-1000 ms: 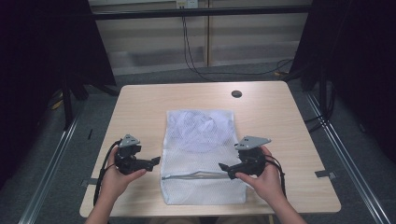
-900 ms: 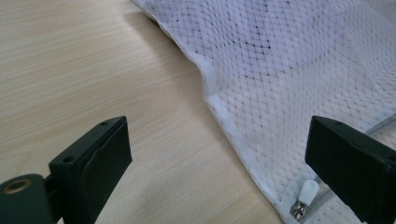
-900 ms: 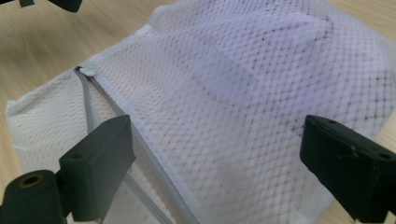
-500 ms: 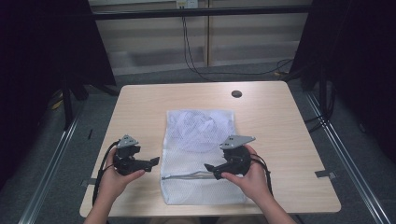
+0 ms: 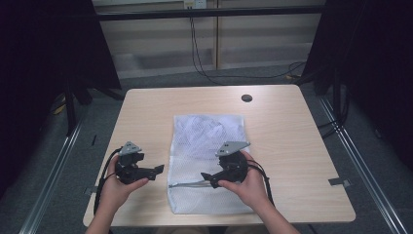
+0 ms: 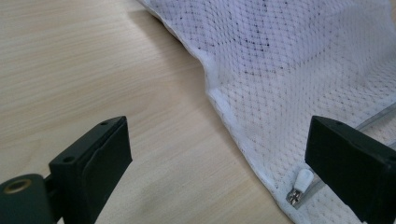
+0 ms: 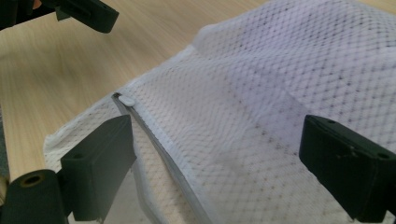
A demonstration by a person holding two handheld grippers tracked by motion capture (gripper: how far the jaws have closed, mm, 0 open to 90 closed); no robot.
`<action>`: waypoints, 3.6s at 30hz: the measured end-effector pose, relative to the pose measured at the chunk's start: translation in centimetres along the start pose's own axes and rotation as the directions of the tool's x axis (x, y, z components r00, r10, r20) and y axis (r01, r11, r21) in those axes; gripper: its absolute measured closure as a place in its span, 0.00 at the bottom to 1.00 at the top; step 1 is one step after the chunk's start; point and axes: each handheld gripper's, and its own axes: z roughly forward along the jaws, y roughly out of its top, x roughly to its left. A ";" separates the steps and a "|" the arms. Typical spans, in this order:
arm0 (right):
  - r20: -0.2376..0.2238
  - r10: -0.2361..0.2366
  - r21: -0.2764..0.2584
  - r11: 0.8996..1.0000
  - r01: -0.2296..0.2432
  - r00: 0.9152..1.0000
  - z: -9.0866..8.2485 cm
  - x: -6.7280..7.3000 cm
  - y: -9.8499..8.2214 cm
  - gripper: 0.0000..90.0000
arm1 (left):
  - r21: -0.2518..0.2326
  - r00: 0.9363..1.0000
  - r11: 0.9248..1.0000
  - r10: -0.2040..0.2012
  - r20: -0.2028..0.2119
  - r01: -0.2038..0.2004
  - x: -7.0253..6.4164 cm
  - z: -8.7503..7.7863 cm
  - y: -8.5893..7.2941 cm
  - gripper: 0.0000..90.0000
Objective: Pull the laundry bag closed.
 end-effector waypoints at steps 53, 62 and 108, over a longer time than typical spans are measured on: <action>-0.093 0.050 0.046 0.998 -0.046 0.994 6.0 3.2 2.2 0.40 | -0.007 1.000 1.000 -0.004 -0.017 0.004 1.0 -1.2 -0.4 0.08; -0.141 0.198 0.091 0.978 -0.186 0.970 6.9 3.3 2.1 0.47 | -0.009 1.000 1.000 -0.005 -0.017 0.005 1.1 -1.2 -0.4 0.08; -0.221 0.439 0.199 0.895 -0.400 0.871 11.1 4.7 0.7 0.70 | -0.002 1.000 1.000 -0.015 -0.016 0.015 1.4 -1.3 -0.5 0.09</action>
